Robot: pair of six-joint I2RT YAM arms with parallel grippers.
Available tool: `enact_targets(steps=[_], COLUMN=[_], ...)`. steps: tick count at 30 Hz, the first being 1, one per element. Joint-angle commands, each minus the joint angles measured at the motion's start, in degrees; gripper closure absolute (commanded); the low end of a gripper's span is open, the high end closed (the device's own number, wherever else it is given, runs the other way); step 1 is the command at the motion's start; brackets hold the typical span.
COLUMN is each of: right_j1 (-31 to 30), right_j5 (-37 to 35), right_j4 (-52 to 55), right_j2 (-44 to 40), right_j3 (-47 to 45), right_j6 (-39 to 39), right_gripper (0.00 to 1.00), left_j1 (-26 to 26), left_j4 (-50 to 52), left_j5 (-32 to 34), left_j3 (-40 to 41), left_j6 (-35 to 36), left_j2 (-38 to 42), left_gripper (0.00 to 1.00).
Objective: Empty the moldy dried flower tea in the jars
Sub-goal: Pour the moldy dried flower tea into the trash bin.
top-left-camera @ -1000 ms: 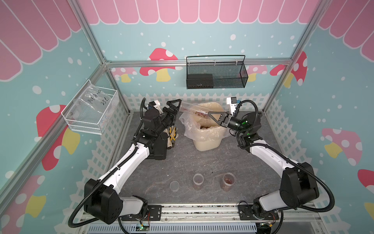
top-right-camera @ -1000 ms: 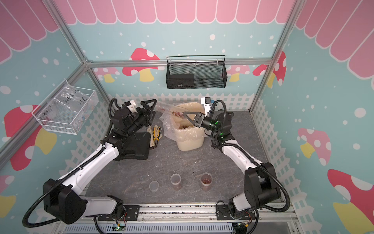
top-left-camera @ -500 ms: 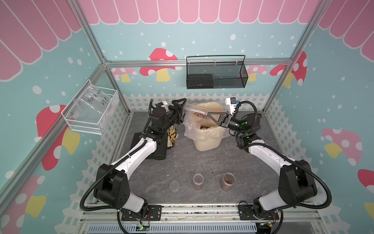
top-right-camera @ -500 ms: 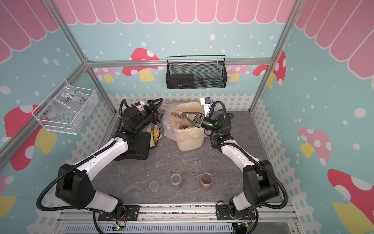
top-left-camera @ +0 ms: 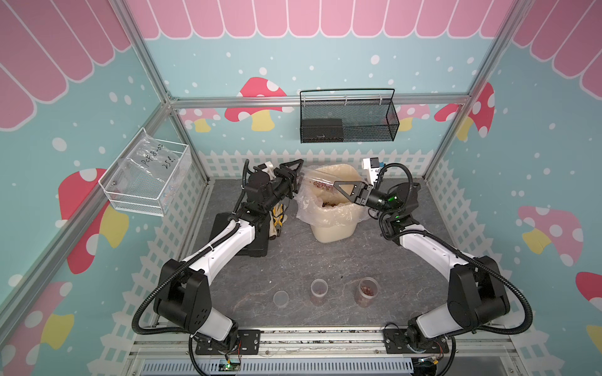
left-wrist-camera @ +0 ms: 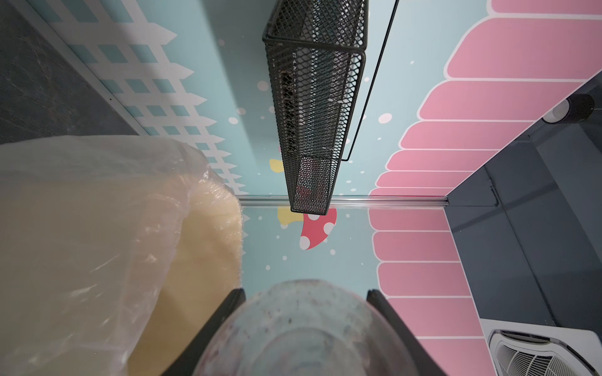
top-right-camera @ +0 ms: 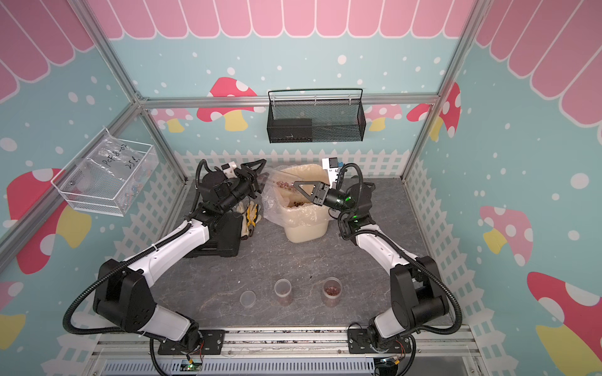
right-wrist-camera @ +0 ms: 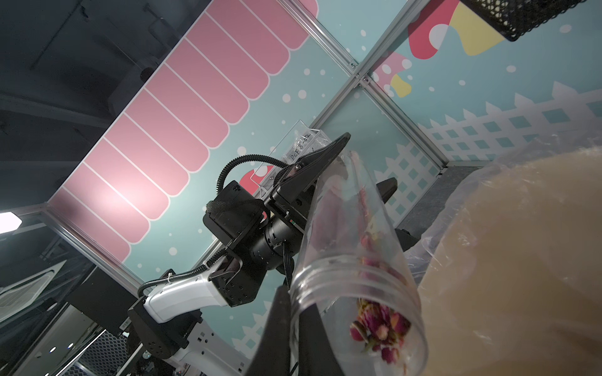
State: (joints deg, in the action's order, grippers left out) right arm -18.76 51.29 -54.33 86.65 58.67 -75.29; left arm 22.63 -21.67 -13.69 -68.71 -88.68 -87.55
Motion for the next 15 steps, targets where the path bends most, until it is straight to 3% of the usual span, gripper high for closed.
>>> enact_targets(steps=[1, 8, 15], right_j1=[0.03, 0.72, 0.92], right_j5=[-1.07, -6.95, -15.95], right_j4=[-2.94, 5.09, 22.33], right_j2=[-1.16, -6.71, -12.9], right_j3=[-0.91, -2.6, -1.65], right_j6=[0.28, 8.07, 23.1], right_gripper=[0.84, 0.5, 0.29], left_j1=[0.16, -0.31, -0.29], left_j4=[1.01, 5.09, 8.92], left_j5=[1.13, 4.63, 7.14], left_j3=[-1.26, -2.32, -5.46], left_j6=[2.67, 9.16, 16.11], left_j2=[0.93, 2.56, 1.82], left_gripper=[0.63, 0.72, 0.75])
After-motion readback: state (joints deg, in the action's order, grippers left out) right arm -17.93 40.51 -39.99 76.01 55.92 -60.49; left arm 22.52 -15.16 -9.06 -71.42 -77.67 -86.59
